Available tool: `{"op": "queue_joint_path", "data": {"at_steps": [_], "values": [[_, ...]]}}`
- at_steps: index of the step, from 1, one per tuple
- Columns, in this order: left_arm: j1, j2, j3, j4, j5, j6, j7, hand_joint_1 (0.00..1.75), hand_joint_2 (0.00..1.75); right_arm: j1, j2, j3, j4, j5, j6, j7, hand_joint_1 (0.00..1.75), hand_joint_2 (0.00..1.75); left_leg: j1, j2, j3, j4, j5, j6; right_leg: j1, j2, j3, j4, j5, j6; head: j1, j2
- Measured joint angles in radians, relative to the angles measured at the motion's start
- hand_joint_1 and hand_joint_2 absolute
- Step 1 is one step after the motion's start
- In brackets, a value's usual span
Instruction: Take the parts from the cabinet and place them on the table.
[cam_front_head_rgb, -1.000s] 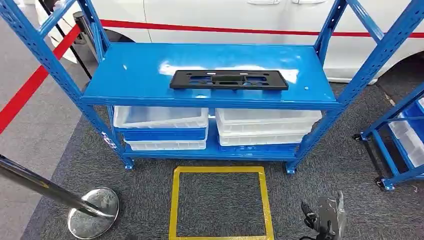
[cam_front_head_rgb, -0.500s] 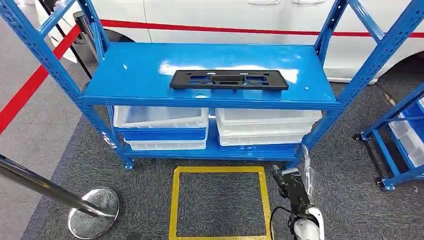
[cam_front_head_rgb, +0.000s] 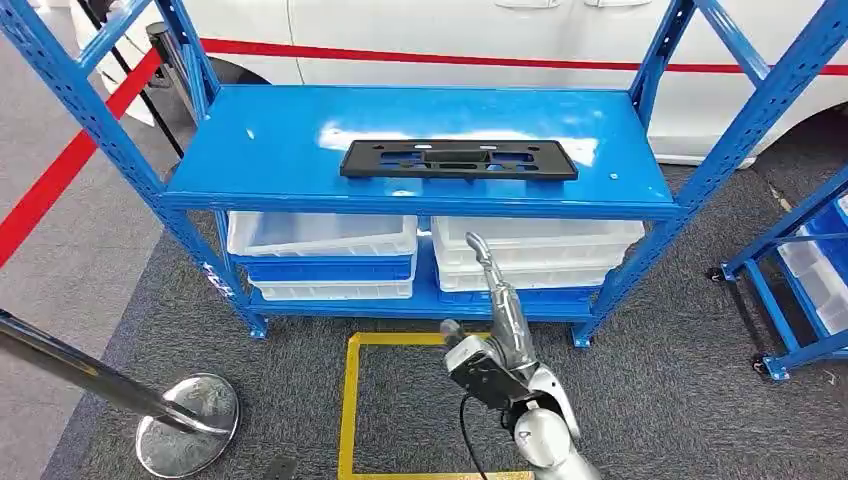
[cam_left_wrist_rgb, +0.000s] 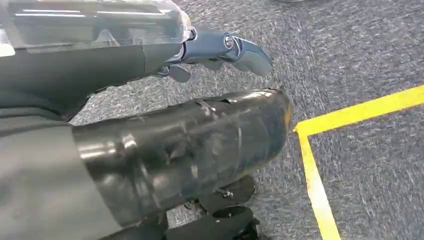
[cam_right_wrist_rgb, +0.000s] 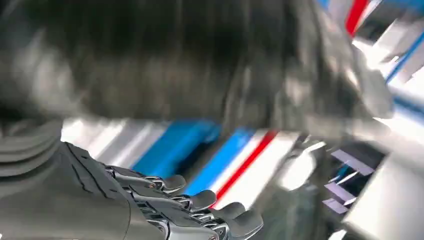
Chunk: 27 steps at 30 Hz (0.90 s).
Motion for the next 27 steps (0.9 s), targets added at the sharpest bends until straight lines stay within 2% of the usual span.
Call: {"op": "queue_joint_path", "data": {"at_steps": [4,6,17,27], "values": [[-0.006,-0.005,-0.005,0.001,-0.019,-0.003,0.012,0.00,0.00,-0.044,-0.002,0.110,-0.028,-0.035,0.040,0.028,0.00,1.75,0.000,0.000,0.000,0.000,0.000,0.000,0.000,0.000,0.000,0.000,0.000,0.000,0.000,0.000],[-0.007,-0.006,-0.007,0.001,-0.021,-0.003,0.014,0.00,0.00,-0.056,-0.003,0.137,-0.035,-0.047,0.050,0.037,0.00,1.75,0.000,0.000,0.000,0.000,0.000,0.000,0.000,0.000,0.000,0.000,0.000,0.000,0.000,0.000],[-0.008,-0.008,-0.021,0.001,-0.024,-0.003,0.017,0.00,0.00,-0.073,-0.012,0.190,-0.048,-0.053,0.051,0.042,0.00,1.75,0.000,0.000,0.000,0.000,0.000,0.000,0.000,0.000,0.000,0.000,0.000,0.000,0.000,0.000],[-0.011,-0.008,-0.024,0.001,-0.034,-0.005,0.017,0.00,0.00,-0.078,-0.027,0.221,-0.049,-0.031,0.021,0.025,0.00,1.75,0.000,0.000,0.000,0.001,0.000,0.000,-0.003,0.000,0.000,-0.001,0.001,0.000,0.000,0.000]]}}
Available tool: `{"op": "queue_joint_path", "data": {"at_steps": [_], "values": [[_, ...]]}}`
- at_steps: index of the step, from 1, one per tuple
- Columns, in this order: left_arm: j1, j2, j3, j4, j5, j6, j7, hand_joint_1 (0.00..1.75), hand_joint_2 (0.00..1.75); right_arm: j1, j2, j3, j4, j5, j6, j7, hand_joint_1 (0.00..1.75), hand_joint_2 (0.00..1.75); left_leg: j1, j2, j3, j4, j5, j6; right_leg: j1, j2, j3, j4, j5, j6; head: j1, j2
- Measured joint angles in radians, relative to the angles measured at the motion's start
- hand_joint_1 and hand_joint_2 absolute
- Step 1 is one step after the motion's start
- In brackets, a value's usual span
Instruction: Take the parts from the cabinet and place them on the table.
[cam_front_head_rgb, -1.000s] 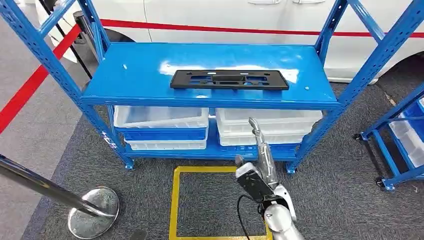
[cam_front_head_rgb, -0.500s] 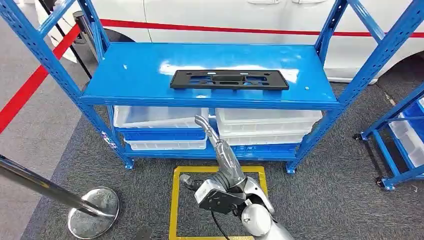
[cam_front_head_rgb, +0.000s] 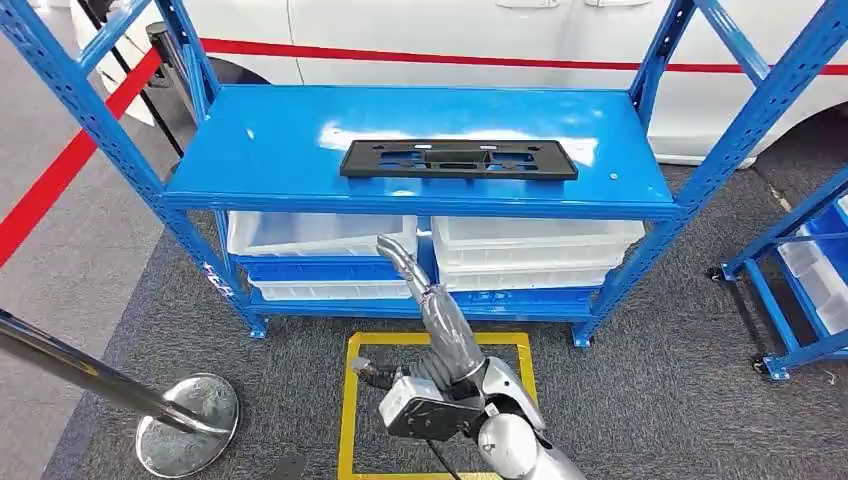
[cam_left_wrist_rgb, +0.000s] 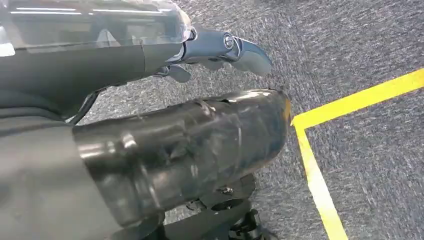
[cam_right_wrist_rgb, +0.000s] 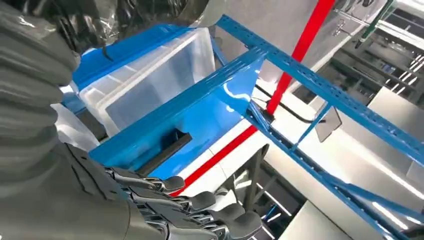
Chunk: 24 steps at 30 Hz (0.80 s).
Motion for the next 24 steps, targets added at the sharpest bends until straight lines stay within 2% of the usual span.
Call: {"op": "queue_joint_path", "data": {"at_steps": [6,7,10,12,13,14,15,16,18,19,20,21,22,23,24], "values": [[0.000,0.000,0.000,0.000,0.005,-0.002,-0.016,0.00,0.00,0.001,-0.003,0.002,0.000,-0.025,-0.008,0.005,0.00,1.75,-0.002,0.000,-0.003,0.005,-0.001,0.002,-0.002,0.000,-0.001,0.000,0.002,0.003,0.000,0.000],[0.000,0.000,0.000,0.000,0.006,-0.004,-0.024,0.00,0.00,0.001,-0.003,0.002,0.000,-0.030,-0.002,0.013,0.00,0.00,-0.002,0.000,-0.004,0.006,-0.002,0.003,-0.003,0.000,-0.001,0.000,0.002,0.004,0.000,0.000],[-0.001,0.001,0.000,0.000,0.015,-0.021,-0.047,0.00,0.00,0.001,-0.007,0.002,0.002,-0.067,0.043,0.046,0.00,0.00,-0.003,0.000,-0.009,0.011,-0.002,0.006,-0.004,0.000,-0.004,-0.001,0.005,0.009,0.000,0.000],[-0.001,0.002,0.000,0.000,0.019,-0.022,-0.053,0.00,0.00,0.000,-0.008,0.002,0.006,-0.079,0.048,0.055,0.00,0.00,-0.006,0.000,-0.013,0.014,0.000,0.014,-0.007,0.000,-0.006,-0.003,0.009,0.015,0.000,0.000],[-0.001,0.002,0.000,0.000,0.021,-0.022,-0.055,0.00,0.00,-0.001,-0.008,0.001,0.008,-0.078,0.041,0.055,0.00,0.00,-0.007,0.000,-0.014,0.010,0.003,0.019,-0.008,0.000,-0.005,-0.009,0.013,0.021,0.000,0.000],[-0.001,0.001,0.000,0.000,0.023,-0.022,-0.055,0.00,0.00,-0.002,-0.008,0.001,0.007,-0.074,0.036,0.055,0.00,1.75,0.002,0.001,-0.008,-0.009,0.015,0.030,-0.001,0.000,-0.003,-0.010,0.012,0.025,0.000,0.000],[-0.001,0.001,0.000,0.000,0.023,-0.022,-0.057,0.00,0.00,-0.003,-0.010,0.001,0.007,-0.070,0.033,0.055,0.00,1.75,0.004,0.007,-0.003,-0.019,0.022,0.035,-0.006,-0.002,-0.005,0.001,0.003,0.026,0.000,0.000],[-0.001,0.002,0.001,0.000,0.023,-0.022,-0.057,0.00,0.00,-0.007,-0.010,0.001,0.006,-0.068,0.031,0.054,0.00,1.75,0.005,0.008,-0.003,-0.024,0.026,0.041,-0.006,-0.003,-0.029,0.044,-0.028,0.026,0.002,0.000],[-0.001,0.002,0.001,0.000,0.023,-0.023,-0.057,0.00,0.00,-0.008,-0.016,0.001,0.003,-0.058,0.037,0.053,0.00,1.75,0.004,0.010,-0.006,-0.024,0.026,0.043,-0.009,-0.003,-0.106,0.196,-0.099,0.030,0.001,0.000],[0.000,0.002,0.001,0.000,0.023,-0.024,-0.057,0.00,0.00,-0.008,-0.023,0.002,0.001,-0.052,0.047,0.053,0.00,1.75,0.004,0.011,-0.007,-0.023,0.026,0.043,-0.011,-0.003,-0.141,0.262,-0.117,0.033,0.001,0.000],[0.000,0.002,0.001,0.000,0.023,-0.026,-0.057,0.00,0.00,-0.008,-0.029,0.002,0.000,-0.052,0.048,0.053,0.00,1.75,0.005,0.011,-0.006,-0.022,0.025,0.042,-0.012,-0.003,-0.156,0.284,-0.109,0.036,0.000,0.000],[0.000,0.002,0.001,0.000,0.023,-0.029,-0.057,0.00,0.00,-0.009,-0.033,0.002,0.000,-0.050,0.048,0.054,0.00,1.75,0.007,0.010,-0.004,-0.021,0.023,0.039,-0.015,-0.004,-0.147,0.256,-0.076,0.038,0.001,0.000],[0.000,0.001,0.001,0.000,0.023,-0.031,-0.057,0.00,0.00,-0.011,-0.036,0.002,-0.002,-0.045,0.047,0.054,0.00,1.75,0.009,0.009,-0.001,-0.019,0.019,0.034,-0.017,-0.004,-0.116,0.188,-0.028,0.039,0.000,0.000],[0.000,0.001,0.001,0.000,0.023,-0.034,-0.058,0.00,0.00,-0.013,-0.038,0.003,-0.005,-0.038,0.045,0.055,0.00,1.75,0.012,0.007,0.003,-0.015,0.013,0.026,-0.020,-0.006,-0.073,0.094,0.025,0.039,0.001,0.000],[0.000,0.001,0.001,0.000,0.023,-0.035,-0.059,0.00,0.00,-0.017,-0.040,0.003,-0.008,-0.034,0.044,0.055,0.00,1.75,0.013,0.007,0.004,-0.009,0.006,0.017,-0.022,-0.008,-0.045,0.019,0.048,0.040,0.001,0.000]]}}
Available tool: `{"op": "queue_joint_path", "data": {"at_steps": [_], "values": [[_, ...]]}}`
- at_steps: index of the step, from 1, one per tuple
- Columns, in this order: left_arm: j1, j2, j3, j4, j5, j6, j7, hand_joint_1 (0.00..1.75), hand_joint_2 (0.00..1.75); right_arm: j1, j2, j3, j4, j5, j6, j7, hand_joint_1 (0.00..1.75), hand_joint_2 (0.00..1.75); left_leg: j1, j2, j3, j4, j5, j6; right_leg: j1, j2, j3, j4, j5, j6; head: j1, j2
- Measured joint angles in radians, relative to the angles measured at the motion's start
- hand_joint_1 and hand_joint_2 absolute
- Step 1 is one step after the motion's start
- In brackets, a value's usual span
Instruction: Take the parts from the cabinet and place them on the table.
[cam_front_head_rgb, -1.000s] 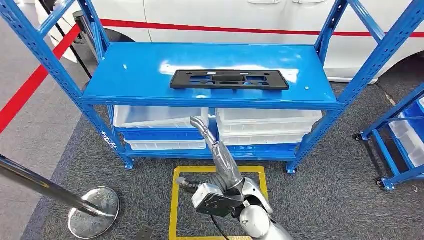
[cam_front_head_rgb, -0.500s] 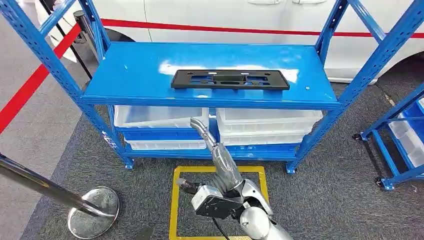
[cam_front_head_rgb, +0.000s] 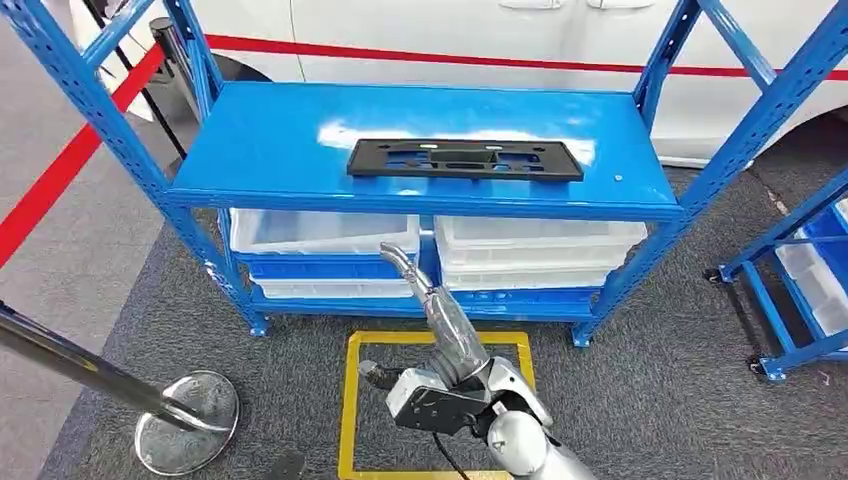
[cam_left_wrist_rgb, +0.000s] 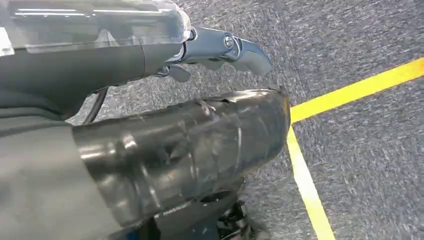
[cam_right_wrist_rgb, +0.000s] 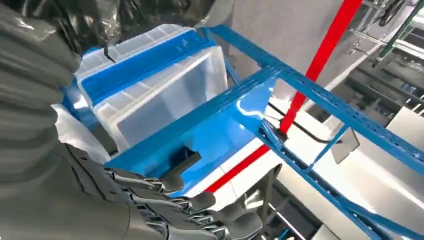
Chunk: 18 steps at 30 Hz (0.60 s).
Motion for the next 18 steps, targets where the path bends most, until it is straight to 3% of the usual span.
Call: {"op": "queue_joint_path", "data": {"at_steps": [1,2,4,6,7,9,10,11,12,13,15,16,18], "values": [[-0.002,0.001,0.000,0.000,0.000,-0.002,-0.002,0.00,0.00,-0.005,-0.002,0.001,0.000,0.006,-0.002,0.002,0.00,1.75,-0.008,0.000,-0.006,0.008,-0.004,-0.007,0.012,0.001,0.007,-0.006,-0.015,-0.004,0.002,0.000],[-0.003,0.002,0.000,0.000,0.000,-0.005,-0.004,0.00,0.00,-0.007,-0.003,0.001,0.000,0.016,-0.005,0.003,0.00,1.75,-0.009,-0.001,-0.010,0.008,-0.003,-0.012,0.011,0.003,0.006,-0.008,-0.021,-0.016,-0.001,0.000],[-0.003,0.001,0.000,0.000,0.000,-0.013,-0.008,0.00,0.00,-0.006,-0.007,0.001,0.000,0.031,-0.015,0.007,0.00,1.75,-0.006,0.002,-0.008,0.004,-0.002,-0.019,0.015,0.006,-0.002,-0.006,-0.024,-0.026,-0.002,0.000],[-0.003,0.001,0.000,0.000,0.000,-0.019,-0.013,0.00,0.00,-0.010,-0.007,0.002,0.000,0.043,-0.025,0.007,0.00,1.75,-0.003,0.002,-0.011,0.015,-0.018,-0.029,0.008,0.005,0.006,-0.015,-0.022,-0.044,-0.003,0.000],[-0.004,0.001,0.000,0.000,-0.001,-0.019,-0.014,0.00,0.00,-0.013,-0.007,0.002,0.000,0.047,-0.028,0.007,0.00,1.75,-0.003,0.002,-0.032,0.058,-0.043,-0.028,0.009,0.004,0.007,-0.017,-0.022,-0.052,-0.003,0.000],[-0.004,0.002,-0.001,0.000,-0.006,-0.019,-0.013,0.00,0.00,-0.015,-0.007,0.003,0.000,0.052,-0.035,0.007,0.00,1.75,-0.005,0.001,-0.112,0.213,-0.113,-0.029,0.014,0.003,0.007,-0.017,-0.023,-0.058,-0.004,0.000],[-0.002,0.002,-0.001,0.000,-0.008,-0.019,-0.013,0.00,0.00,-0.015,-0.008,0.003,0.000,0.052,-0.036,0.008,0.00,1.75,-0.006,0.001,-0.151,0.285,-0.135,-0.028,0.017,0.002,0.007,-0.017,-0.024,-0.060,-0.004,0.000],[0.001,0.002,-0.001,0.000,-0.008,-0.019,-0.013,0.00,0.00,-0.014,-0.009,0.004,0.000,0.052,-0.037,0.008,0.00,1.75,-0.007,0.001,-0.183,0.336,-0.138,-0.026,0.021,0.003,0.008,-0.015,-0.026,-0.062,-0.004,0.000],[0.002,0.002,-0.001,0.000,-0.008,-0.019,-0.013,0.00,0.00,-0.014,-0.010,0.005,0.000,0.052,-0.037,0.009,0.00,1.75,-0.008,0.001,-0.183,0.321,-0.108,-0.021,0.024,0.005,0.010,-0.014,-0.027,-0.064,-0.004,0.000],[0.002,0.002,-0.001,0.000,-0.008,-0.019,-0.013,0.00,0.00,-0.014,-0.010,0.005,0.000,0.052,-0.037,0.009,0.00,1.75,-0.010,0.001,-0.162,0.262,-0.062,-0.016,0.025,0.007,0.012,-0.013,-0.029,-0.065,-0.004,0.000],[0.001,0.004,-0.001,0.000,-0.008,-0.018,-0.013,0.00,0.00,-0.015,-0.010,0.005,0.000,0.052,-0.037,0.009,0.00,1.75,-0.015,0.000,-0.086,0.082,0.038,0.001,0.027,0.009,0.020,-0.011,-0.034,-0.062,-0.004,0.000],[0.000,0.006,-0.001,0.000,-0.008,-0.018,-0.013,0.00,0.00,-0.015,-0.010,0.005,0.000,0.052,-0.038,0.009,0.00,1.75,-0.020,0.000,-0.069,0.050,0.025,0.006,0.033,0.009,0.018,-0.009,-0.035,-0.059,-0.002,0.000],[-0.001,0.006,-0.002,0.000,-0.008,-0.019,-0.013,0.00,0.00,-0.016,-0.010,0.005,0.000,0.054,-0.039,0.009,0.00,1.75,-0.025,-0.003,-0.069,0.032,0.029,0.005,0.030,0.009,0.012,-0.011,-0.031,-0.046,-0.002,0.000]]}}
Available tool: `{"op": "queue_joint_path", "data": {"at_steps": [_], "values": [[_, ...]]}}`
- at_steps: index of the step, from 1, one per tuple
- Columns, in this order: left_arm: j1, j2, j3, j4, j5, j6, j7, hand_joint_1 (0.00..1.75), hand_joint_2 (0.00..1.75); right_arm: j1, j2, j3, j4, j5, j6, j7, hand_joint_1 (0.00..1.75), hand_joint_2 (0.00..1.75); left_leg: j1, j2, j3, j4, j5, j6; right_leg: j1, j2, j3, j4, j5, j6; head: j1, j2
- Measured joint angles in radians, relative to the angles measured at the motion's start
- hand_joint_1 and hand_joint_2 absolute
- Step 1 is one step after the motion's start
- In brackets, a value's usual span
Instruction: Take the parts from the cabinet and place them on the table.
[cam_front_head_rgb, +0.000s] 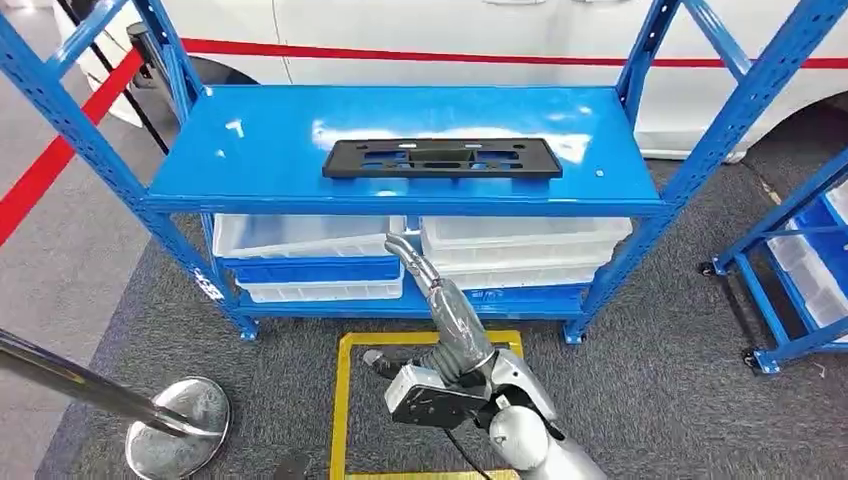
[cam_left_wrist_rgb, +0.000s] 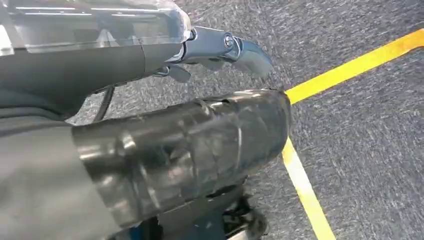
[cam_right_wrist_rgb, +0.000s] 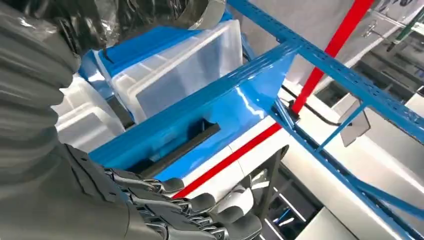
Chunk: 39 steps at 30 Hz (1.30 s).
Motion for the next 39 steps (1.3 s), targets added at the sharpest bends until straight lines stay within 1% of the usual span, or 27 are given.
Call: {"op": "queue_joint_path", "data": {"at_steps": [2,3,4,7,8,9,10,12,13,14,17,18,19,20,21,23,24,25,26,28,29,30,31,33,35,38,39], "values": [[0.004,0.001,0.000,0.000,0.001,-0.001,-0.001,0.00,0.00,0.000,0.000,0.000,0.000,0.001,-0.001,0.000,0.00,1.75,-0.001,-0.001,0.000,-0.004,0.003,0.005,0.000,0.000,0.004,-0.008,0.004,0.009,-0.001,0.000],[0.004,0.001,0.000,0.000,0.001,-0.006,-0.005,0.00,0.00,0.000,-0.002,0.000,0.000,0.004,-0.003,0.000,0.00,1.75,0.012,0.002,0.006,-0.016,0.011,0.014,0.001,0.000,0.003,-0.004,-0.004,0.015,-0.001,0.000],[0.002,0.001,0.000,0.000,0.001,-0.015,-0.008,0.00,0.00,-0.001,-0.002,0.000,-0.001,0.007,-0.006,0.000,0.00,1.75,0.010,0.002,0.007,-0.019,0.013,0.018,0.000,-0.003,-0.004,0.018,-0.022,0.019,0.000,0.000],[0.001,0.001,0.000,0.000,0.008,-0.045,-0.020,0.00,0.00,-0.001,-0.007,0.001,0.000,0.021,-0.016,0.006,0.00,1.75,0.007,0.004,0.006,-0.020,0.014,0.024,-0.002,-0.003,-0.107,0.235,-0.131,0.028,0.001,0.000],[0.002,0.002,0.000,0.000,0.009,-0.052,-0.022,0.00,0.00,0.000,-0.009,0.001,0.000,0.023,-0.017,0.006,0.00,1.75,0.007,0.004,0.006,-0.019,0.013,0.024,-0.002,-0.004,-0.134,0.289,-0.142,0.029,0.001,0.000],[0.003,0.002,0.000,0.000,0.009,-0.056,-0.024,0.00,0.00,0.001,-0.011,0.001,0.003,0.026,-0.017,0.008,0.00,1.75,0.006,0.004,0.007,-0.019,0.013,0.024,-0.002,-0.004,-0.136,0.291,-0.128,0.029,0.001,0.000],[0.003,0.003,0.000,0.000,0.009,-0.056,-0.024,0.00,0.00,0.000,-0.013,0.002,0.004,0.027,-0.018,0.009,0.00,1.75,0.006,0.003,0.008,-0.019,0.013,0.024,-0.002,-0.004,-0.118,0.252,-0.096,0.027,0.001,0.000],[0.002,0.003,0.000,0.000,0.009,-0.056,-0.024,0.00,0.00,-0.001,-0.013,0.002,0.005,0.031,-0.018,0.010,0.00,1.75,0.006,0.000,0.013,-0.019,0.011,0.022,-0.001,-0.004,-0.035,0.084,-0.006,0.018,0.001,0.000],[0.002,0.002,0.000,0.000,0.009,-0.056,-0.025,0.00,0.00,-0.003,-0.013,0.001,0.005,0.035,-0.019,0.010,0.00,1.75,0.006,0.000,0.014,-0.019,0.010,0.019,0.001,-0.004,0.003,-0.001,0.013,0.010,0.001,0.000],[0.001,0.002,0.000,0.000,0.009,-0.058,-0.026,0.00,0.00,-0.004,-0.013,0.002,0.005,0.038,-0.022,0.012,0.00,1.75,-0.003,0.000,0.010,-0.015,0.008,0.014,0.006,-0.004,0.010,-0.016,0.003,0.008,0.000,0.000],[0.001,0.002,0.000,0.001,0.009,-0.059,-0.028,0.00,0.00,-0.004,-0.015,0.002,0.005,0.046,-0.033,0.018,0.00,1.75,0.000,0.000,0.011,-0.023,0.012,0.001,0.009,-0.001,0.005,-0.014,0.006,0.002,0.000,0.000],[0.000,0.002,0.000,0.001,0.009,-0.058,-0.029,0.00,0.00,-0.004,-0.016,0.001,0.005,0.046,-0.035,0.021,0.00,1.75,-0.005,0.001,0.014,-0.023,0.009,-0.006,-0.001,0.000,0.011,-0.026,0.011,-0.007,0.000,0.000],[0.000,0.002,0.000,0.001,0.009,-0.056,-0.030,0.00,0.00,-0.004,-0.016,0.001,0.005,0.040,-0.033,0.023,0.00,1.75,0.000,0.000,0.010,-0.010,-0.002,-0.009,-0.004,-0.003,0.018,-0.033,0.015,-0.012,0.000,0.000],[0.000,0.002,0.000,0.001,0.009,-0.054,-0.030,0.00,0.00,-0.004,-0.015,0.000,0.005,0.027,-0.030,0.025,0.00,1.75,-0.001,-0.001,-0.008,0.031,-0.030,-0.012,-0.005,-0.005,0.022,-0.036,0.015,-0.019,-0.003,0.000],[0.000,0.002,0.000,0.001,0.009,-0.054,-0.030,0.00,0.00,-0.004,-0.015,0.000,0.005,0.020,-0.028,0.027,0.00,0.00,0.000,0.000,-0.041,0.101,-0.067,-0.016,-0.005,-0.006,0.021,-0.036,0.014,-0.022,-0.003,0.000],[0.003,0.002,0.000,0.001,0.009,-0.053,-0.030,0.00,0.00,-0.001,-0.016,0.000,0.008,0.015,-0.024,0.030,0.00,0.00,0.001,0.000,-0.119,0.258,-0.128,-0.022,-0.004,-0.008,0.020,-0.033,0.012,-0.025,-0.003,0.000],[0.005,0.002,0.000,0.001,0.009,-0.053,-0.030,0.00,0.00,0.001,-0.016,0.000,0.008,0.014,-0.023,0.030,0.00,0.00,0.001,0.000,-0.139,0.291,-0.126,-0.023,-0.004,-0.007,0.020,-0.031,0.011,-0.025,-0.003,0.000],[0.006,0.003,0.000,0.001,0.010,-0.053,-0.030,0.00,0.00,0.002,-0.016,0.000,0.008,0.014,-0.023,0.030,0.00,0.00,0.003,0.000,-0.131,0.266,-0.096,-0.024,-0.004,-0.006,0.021,-0.029,0.008,-0.024,-0.003,0.000],[0.006,0.003,0.000,0.001,0.010,-0.053,-0.030,0.00,0.00,0.002,-0.016,0.000,0.008,0.013,-0.023,0.030,0.00,0.00,0.004,0.000,-0.102,0.202,-0.053,-0.023,-0.005,-0.004,0.023,-0.027,0.006,-0.022,-0.003,0.000],[0.004,0.004,0.000,0.001,0.010,-0.053,-0.030,0.00,0.00,0.002,-0.015,0.000,0.008,0.011,-0.023,0.028,0.00,0.00,0.006,0.001,-0.016,0.021,0.032,-0.019,-0.005,-0.003,0.029,-0.021,-0.002,-0.014,-0.003,0.000],[0.003,0.003,0.000,0.001,0.009,-0.053,-0.030,0.00,0.00,0.002,-0.015,0.000,0.008,0.011,-0.022,0.024,0.00,0.00,0.002,-0.001,0.001,-0.007,0.012,-0.016,0.002,-0.002,0.024,-0.016,-0.006,-0.008,-0.003,0.000],[0.001,0.003,0.000,0.001,0.009,-0.053,-0.030,0.00,0.00,0.003,-0.015,0.000,0.007,0.012,-0.023,0.020,0.00,0.00,0.000,-0.003,-0.003,-0.011,0.016,-0.009,0.002,-0.002,0.020,-0.014,-0.006,-0.004,-0.003,0.000],[0.002,0.003,-0.001,0.001,0.008,-0.053,-0.030,0.00,0.00,0.005,-0.015,0.000,0.005,0.012,-0.022,0.015,0.00,1.75,-0.001,-0.003,-0.004,-0.011,0.016,-0.006,0.002,-0.002,0.021,-0.017,-0.004,0.001,-0.002,0.000],[0.004,0.003,-0.001,0.002,0.007,-0.053,-0.030,0.00,0.00,0.006,-0.015,0.000,-0.001,0.005,-0.015,0.007,0.00,1.75,0.000,-0.003,-0.002,-0.018,0.018,0.009,0.001,-0.002,0.025,-0.022,-0.004,0.014,-0.004,0.000],[0.004,0.003,-0.001,0.002,0.008,-0.052,-0.030,0.00,0.00,0.009,-0.016,-0.001,-0.009,-0.005,0.004,0.007,0.00,1.75,0.005,-0.001,0.007,-0.029,0.022,0.022,-0.003,-0.004,0.009,0.021,-0.037,0.022,-0.002,0.000],[0.002,0.003,-0.001,0.002,0.008,-0.052,-0.030,0.00,0.00,0.016,-0.024,-0.001,-0.009,-0.014,0.024,0.013,0.00,1.75,0.002,0.000,0.008,-0.027,0.018,0.030,-0.006,-0.004,-0.109,0.248,-0.135,0.031,-0.002,0.000],[0.004,0.003,-0.001,0.002,0.008,-0.052,-0.030,0.00,0.00,0.019,-0.027,-0.001,-0.009,-0.015,0.024,0.013,0.00,1.75,0.002,0.000,0.008,-0.026,0.016,0.031,-0.006,-0.004,-0.136,0.292,-0.140,0.031,-0.002,0.000]]}}
